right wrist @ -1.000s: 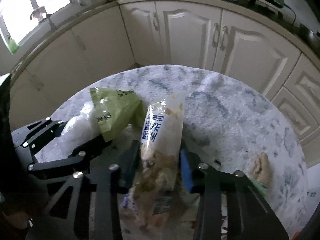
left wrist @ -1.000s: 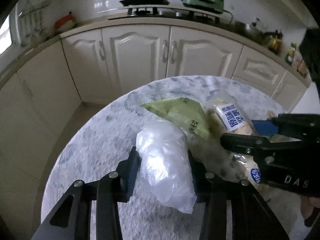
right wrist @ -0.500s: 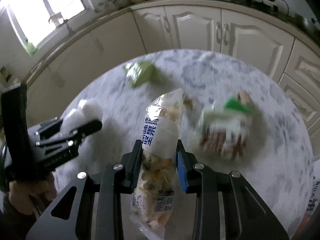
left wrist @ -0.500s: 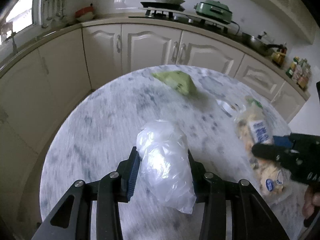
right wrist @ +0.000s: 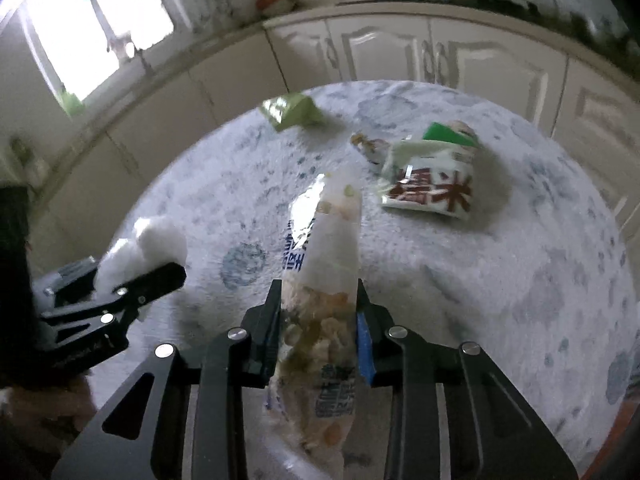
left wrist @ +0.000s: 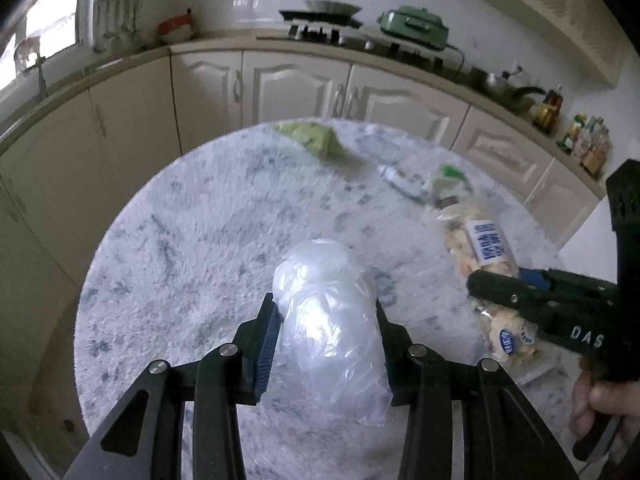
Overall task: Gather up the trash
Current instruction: 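Carry both items to the blue bin and open both tools over it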
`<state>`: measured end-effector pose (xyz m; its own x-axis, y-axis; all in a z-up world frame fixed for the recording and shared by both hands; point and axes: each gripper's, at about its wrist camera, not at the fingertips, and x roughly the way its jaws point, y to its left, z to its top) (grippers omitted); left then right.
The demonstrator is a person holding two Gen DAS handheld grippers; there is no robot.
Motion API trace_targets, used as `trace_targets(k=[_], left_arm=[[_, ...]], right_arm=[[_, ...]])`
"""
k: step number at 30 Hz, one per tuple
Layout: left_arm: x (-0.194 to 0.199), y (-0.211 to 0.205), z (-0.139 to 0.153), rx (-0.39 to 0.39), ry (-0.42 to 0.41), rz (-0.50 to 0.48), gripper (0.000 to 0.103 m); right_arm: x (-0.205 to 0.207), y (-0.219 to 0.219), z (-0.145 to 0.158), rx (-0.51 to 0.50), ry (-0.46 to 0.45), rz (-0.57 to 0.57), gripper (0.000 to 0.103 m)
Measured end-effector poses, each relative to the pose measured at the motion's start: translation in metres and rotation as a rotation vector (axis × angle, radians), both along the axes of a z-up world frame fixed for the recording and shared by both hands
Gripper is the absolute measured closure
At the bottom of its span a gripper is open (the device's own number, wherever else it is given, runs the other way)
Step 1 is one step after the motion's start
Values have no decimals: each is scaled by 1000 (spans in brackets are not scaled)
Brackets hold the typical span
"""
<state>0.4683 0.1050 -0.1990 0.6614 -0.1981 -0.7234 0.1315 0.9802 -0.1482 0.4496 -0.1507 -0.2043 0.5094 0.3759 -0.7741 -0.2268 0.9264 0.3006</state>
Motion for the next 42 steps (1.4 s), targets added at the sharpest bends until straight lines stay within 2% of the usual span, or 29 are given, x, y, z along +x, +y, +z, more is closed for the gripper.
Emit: trace_targets(k=[11,20,25,34,38,42], left_arm=[[-46,-48,36,18,-110,-73,65],[-59,-100,69,32,-214,-150,65],[-62,-122,76,22,-250,-194,65],[-56,-184,93,-15,-288,-342,65],[-47,-226,96,-28,-295,-433,65],[-31,-268,89,-35,-269,-521,65]], right_arm=[[-41,-64,49,57,-115,-112,72],[-74,-113,84,72,-206,-184,72],[-87,-142,101,66,-251,-231,72],[-118,-226,133,51,-332,-408,72],[-129,-271,136,24,-332,-503,72],[-135,-310,129,-4,-311,-588,72]])
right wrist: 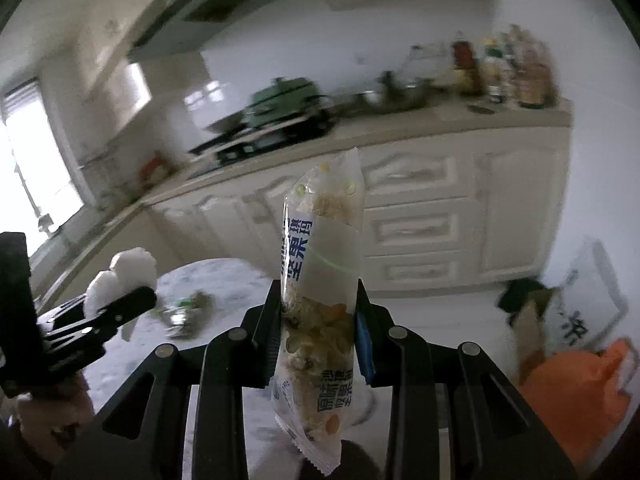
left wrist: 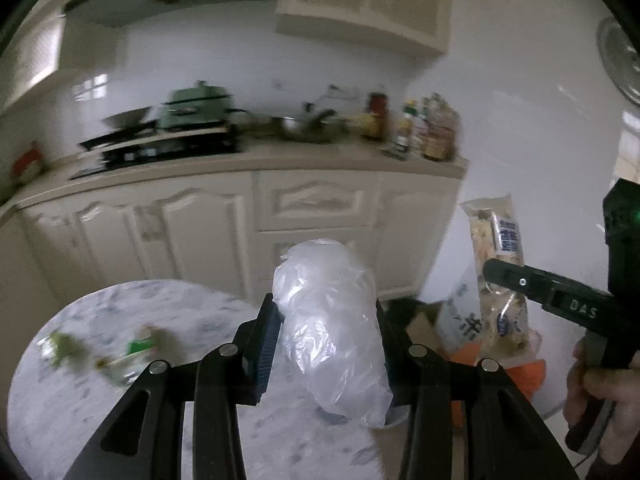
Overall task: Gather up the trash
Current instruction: 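Carry both items to the blue bin and open both tools over it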
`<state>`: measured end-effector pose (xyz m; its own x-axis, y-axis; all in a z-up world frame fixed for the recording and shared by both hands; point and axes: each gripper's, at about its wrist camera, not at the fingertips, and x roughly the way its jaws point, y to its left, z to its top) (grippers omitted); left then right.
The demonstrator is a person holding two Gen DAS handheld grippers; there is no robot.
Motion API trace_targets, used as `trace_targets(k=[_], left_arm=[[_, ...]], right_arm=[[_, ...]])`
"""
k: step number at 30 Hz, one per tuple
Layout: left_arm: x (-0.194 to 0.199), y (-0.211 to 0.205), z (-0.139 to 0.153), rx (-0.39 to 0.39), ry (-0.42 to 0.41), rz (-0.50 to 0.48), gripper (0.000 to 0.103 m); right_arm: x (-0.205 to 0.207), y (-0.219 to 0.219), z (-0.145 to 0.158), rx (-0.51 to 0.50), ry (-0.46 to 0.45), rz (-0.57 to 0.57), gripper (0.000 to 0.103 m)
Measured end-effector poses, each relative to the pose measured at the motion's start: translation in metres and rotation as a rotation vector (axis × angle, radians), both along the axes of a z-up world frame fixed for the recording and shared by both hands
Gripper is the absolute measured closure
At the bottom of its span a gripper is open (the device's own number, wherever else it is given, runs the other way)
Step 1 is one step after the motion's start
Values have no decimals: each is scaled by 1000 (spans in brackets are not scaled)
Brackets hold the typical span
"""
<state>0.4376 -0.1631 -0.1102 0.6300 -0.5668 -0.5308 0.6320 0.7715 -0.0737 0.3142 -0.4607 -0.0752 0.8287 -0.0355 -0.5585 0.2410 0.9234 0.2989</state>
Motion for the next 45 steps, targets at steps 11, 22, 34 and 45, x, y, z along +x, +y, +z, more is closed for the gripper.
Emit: trace_targets(k=[11,22,34,45], left_arm=[[51,-130,-53,96,140,-189,65],[126,-251,-112,227,290,-274,63],[196,-342,-157,372,371,-193,7],[156,-281,-104,283,253,-97,1]], right_arm=[[5,-94,-64,60,133,-163,72],[28,-149,-136,169,255,-215,72],[45,-183,-195,265,386,-267,28],[18,-161,-165,264,347,-331,0]])
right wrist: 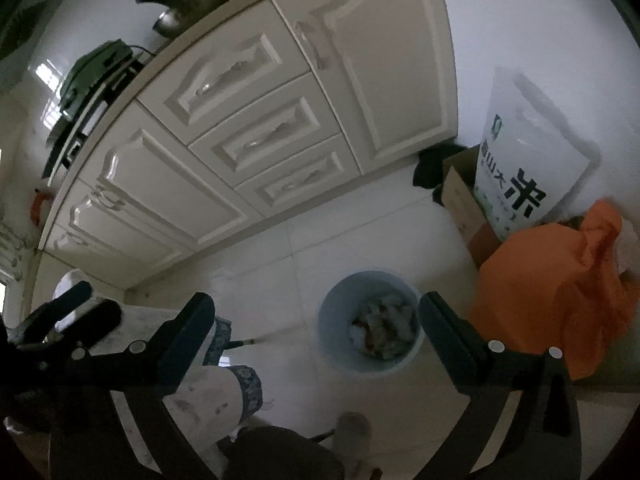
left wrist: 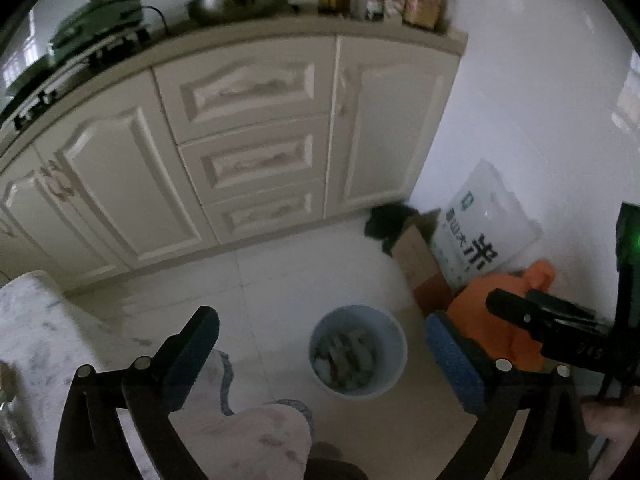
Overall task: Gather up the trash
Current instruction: 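Carry both items to the blue bin and open both tools over it, then return both tools to the table above the remaining trash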
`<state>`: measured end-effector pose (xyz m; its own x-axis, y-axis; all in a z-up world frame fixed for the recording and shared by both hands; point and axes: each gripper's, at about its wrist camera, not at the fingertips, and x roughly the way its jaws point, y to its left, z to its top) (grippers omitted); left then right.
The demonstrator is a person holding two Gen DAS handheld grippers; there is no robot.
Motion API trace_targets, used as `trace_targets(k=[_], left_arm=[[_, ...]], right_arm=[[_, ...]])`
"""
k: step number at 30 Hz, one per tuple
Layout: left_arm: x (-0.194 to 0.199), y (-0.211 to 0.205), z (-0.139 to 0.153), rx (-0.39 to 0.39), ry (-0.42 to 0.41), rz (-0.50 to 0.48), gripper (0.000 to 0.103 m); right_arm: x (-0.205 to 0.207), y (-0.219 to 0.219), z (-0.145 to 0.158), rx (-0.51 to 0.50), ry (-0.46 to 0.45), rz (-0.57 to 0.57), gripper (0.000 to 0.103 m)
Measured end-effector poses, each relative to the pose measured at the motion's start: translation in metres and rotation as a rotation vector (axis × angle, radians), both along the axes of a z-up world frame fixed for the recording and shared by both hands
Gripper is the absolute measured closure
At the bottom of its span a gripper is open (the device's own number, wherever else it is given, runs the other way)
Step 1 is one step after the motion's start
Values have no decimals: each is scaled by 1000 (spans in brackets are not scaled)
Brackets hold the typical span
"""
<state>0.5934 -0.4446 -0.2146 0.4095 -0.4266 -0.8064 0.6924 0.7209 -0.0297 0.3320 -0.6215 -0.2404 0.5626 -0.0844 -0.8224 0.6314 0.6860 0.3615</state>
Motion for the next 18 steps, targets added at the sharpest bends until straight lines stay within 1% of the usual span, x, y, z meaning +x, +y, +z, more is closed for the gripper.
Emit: trace_targets(k=[2,4,5,6,7,9,11,15,18], left_arm=[[-10,15,13,-28,-20,6,1],[-31,47,29,-54,-37,12,1],[-37,55,37,-74,-51,18,1],[-49,84,47,-90,-60,19,1],[-57,96,53,-101,-69,19,1],[-78,136,67,-114,-98,27,1],[-93,167,79,-129,-130,51,1],[-119,224,100,-178,-148,115,1],[-143,266,118,-203,-192,165,1]], right_arm=[[-5,7,11,-6,-21,-2,0],[-9,17,23,-19,-37,0,0],[-11,21,28,-25,-44,2,0],[-13,29,35,-30,-57,9,0],[-13,35,42,-36,-69,16,0],[-15,49,53,-48,-88,29,0],[-15,62,64,-60,-100,42,0],[-13,92,89,-91,-137,75,0],[-8,117,108,-123,-160,116,0]])
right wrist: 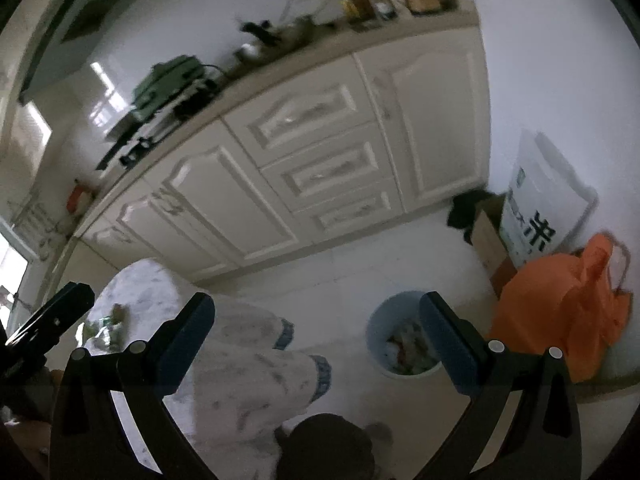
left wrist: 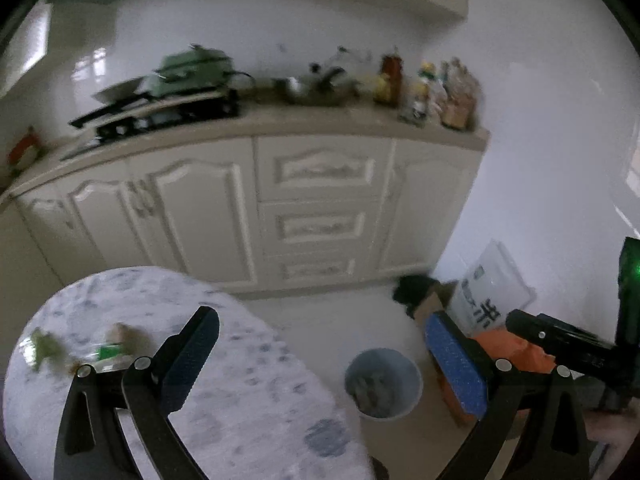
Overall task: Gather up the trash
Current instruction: 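Return both tools to the table above the remaining trash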
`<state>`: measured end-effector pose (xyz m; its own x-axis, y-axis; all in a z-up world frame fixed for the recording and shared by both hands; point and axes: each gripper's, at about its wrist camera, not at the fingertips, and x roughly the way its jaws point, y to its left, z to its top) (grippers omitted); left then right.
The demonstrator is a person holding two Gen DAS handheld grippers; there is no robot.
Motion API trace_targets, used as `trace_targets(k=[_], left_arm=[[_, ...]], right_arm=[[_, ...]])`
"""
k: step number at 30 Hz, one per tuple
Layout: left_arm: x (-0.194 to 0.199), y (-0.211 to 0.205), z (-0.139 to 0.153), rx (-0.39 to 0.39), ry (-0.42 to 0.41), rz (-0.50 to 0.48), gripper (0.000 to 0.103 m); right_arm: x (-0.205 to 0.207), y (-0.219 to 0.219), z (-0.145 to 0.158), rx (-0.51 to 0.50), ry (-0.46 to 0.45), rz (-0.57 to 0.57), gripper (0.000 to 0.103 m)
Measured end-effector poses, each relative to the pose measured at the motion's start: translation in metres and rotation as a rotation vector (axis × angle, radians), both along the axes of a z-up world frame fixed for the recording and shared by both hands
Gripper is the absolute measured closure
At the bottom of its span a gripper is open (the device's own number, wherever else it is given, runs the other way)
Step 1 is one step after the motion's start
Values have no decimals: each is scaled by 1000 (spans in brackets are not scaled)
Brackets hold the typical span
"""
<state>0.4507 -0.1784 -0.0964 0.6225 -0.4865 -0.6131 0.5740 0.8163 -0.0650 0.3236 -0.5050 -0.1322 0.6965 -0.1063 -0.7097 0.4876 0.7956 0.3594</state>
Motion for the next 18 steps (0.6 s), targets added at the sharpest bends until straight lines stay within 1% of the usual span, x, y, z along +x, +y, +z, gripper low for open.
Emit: trace_targets(k=[3,5,11,18], left_arm=[[-25,41,14,-22,-34,58,1],[-45,67,22,-33,-62,98,1],[-98,128,33,-63,-115,211,1],[-150,192,43,-99,-148,344,1]], right_arm=[[5,24,16,-31,-24,40,0],[13,47,27,-54,-41,86,0],[32,111,51,-111,-79,202,0],[53,183,63,-171,-101,346,0]])
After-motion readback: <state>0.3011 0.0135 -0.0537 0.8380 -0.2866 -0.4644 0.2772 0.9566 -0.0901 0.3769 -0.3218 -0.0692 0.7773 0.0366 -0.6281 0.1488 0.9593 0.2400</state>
